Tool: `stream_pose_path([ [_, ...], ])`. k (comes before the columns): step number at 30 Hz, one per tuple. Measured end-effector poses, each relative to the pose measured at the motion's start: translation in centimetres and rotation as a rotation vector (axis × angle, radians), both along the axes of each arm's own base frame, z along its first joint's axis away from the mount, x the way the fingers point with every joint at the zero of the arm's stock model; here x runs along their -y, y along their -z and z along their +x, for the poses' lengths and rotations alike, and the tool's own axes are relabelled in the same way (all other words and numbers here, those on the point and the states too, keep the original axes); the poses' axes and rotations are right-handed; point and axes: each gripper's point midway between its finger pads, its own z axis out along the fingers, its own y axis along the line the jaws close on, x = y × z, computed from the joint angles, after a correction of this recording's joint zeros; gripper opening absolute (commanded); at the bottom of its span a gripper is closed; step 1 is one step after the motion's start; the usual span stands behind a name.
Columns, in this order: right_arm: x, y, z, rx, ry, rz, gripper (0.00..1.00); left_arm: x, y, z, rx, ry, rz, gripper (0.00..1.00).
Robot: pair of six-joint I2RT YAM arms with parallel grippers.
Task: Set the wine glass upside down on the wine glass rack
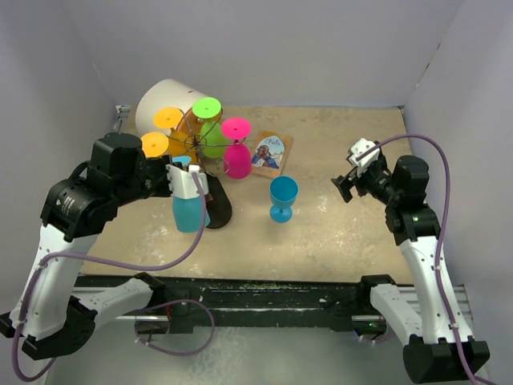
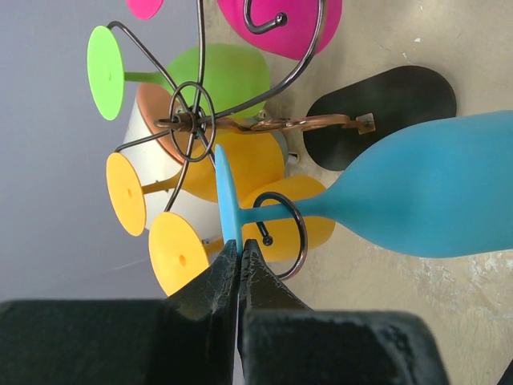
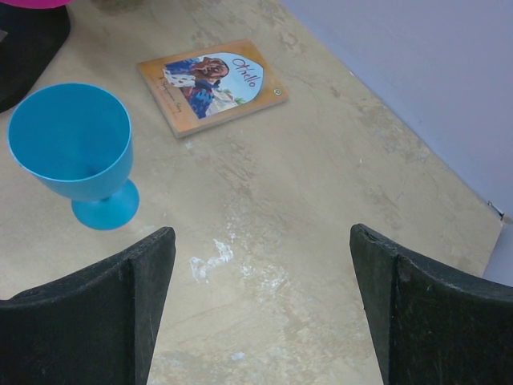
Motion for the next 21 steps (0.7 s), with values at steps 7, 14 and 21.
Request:
stream_pose_path([
  [7,-0.02,0.27,0.0,-0.005,-0.001,0.0,0.92,0.49,0.84,0.17,-0.022,0.016,0.001,0.04],
  [14,0.02,0.36,0.0,-0.007,0.0,0.0,0.92,0.63,0.85,0.22,-0.019,0.02,-0.004,0.05],
  [21,0.02,0.36,0.0,-0.007,0.0,0.0,0.92,0.74,0.99,0.21,-0.023,0.024,-0.006,0.08],
])
